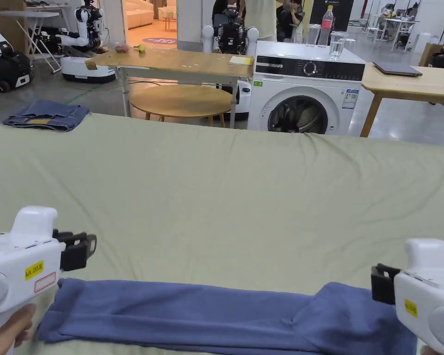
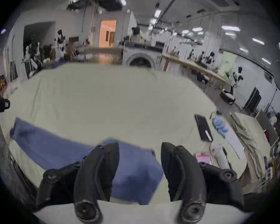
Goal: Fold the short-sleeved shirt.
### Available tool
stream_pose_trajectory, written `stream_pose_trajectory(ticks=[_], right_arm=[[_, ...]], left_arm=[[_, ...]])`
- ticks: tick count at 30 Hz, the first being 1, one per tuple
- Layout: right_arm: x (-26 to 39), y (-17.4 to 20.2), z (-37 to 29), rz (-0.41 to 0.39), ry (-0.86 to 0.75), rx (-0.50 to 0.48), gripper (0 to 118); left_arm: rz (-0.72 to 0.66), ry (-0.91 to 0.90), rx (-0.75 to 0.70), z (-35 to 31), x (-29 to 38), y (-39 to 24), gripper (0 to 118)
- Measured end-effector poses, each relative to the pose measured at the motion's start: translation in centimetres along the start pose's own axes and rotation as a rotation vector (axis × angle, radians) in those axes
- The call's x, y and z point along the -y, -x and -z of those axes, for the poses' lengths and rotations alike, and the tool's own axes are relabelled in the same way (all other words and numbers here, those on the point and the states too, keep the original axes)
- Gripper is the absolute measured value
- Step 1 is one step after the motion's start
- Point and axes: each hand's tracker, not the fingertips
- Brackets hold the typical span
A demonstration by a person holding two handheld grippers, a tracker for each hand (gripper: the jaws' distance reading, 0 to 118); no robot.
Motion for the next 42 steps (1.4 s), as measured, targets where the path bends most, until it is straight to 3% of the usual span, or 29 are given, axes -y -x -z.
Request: stream_pose_trajectory(ticks=[5,8,9,14,17,18,19,20,34,39,42], right_arm=[[-1.1,4.1,-0.5,0.074,-0.234,-0.022,55],[-1.3,6.5,-0.4,0.089,-0.347,-0.038,54],[-1.4,7.0,-0.4,0.090,-0.372,-0.043,49],[-1.6,9.6,-0.3,0.095,-0.469,-0.045,1],[-1.7,10.5,-0.5,0.106,-0.496,-0.043,0],[-1.7,10.7,-0.5,0.113,-0.505,-0.045,0],[-1.7,10.8,-0.6,0.118,-0.512,-0.052,0],[-2.0,11.0,-0.6,0.118,-0.512,-0.055,0],[-2.6,12.3,0.4,0.078,-0.491,-0.117,0],[-2.5,12.7,1.1,0.051,-0.455,-0.156,0],[-2.3,13.0,1.6,0.038,-0.432,-0.168,0]], left_arm=[[0.044,-0.295,-0.032,-0.9,-0.2,-3.2,36],[0.013,-0.358,-0.083,-0.6,-0.4,-4.7,35],[0.015,-0.364,-0.093,0.0,-0.2,-4.6,39],[0.071,-0.427,-0.158,0.1,0.1,-6.6,39],[0.032,-0.477,-0.083,-0.7,0.0,-6.0,37],[0.029,-0.476,-0.090,-0.8,-0.1,-5.9,29],[0.029,-0.482,-0.118,-0.7,-0.2,-6.1,10],[0.041,-0.482,-0.176,-0.6,-0.3,-6.2,0],[-0.018,-0.342,-0.160,-1.2,-0.2,-0.6,0],[-0.110,-0.152,-0.057,-0.8,-0.1,3.8,0],[-0.153,0.050,0.029,0.6,-0.1,6.8,0]])
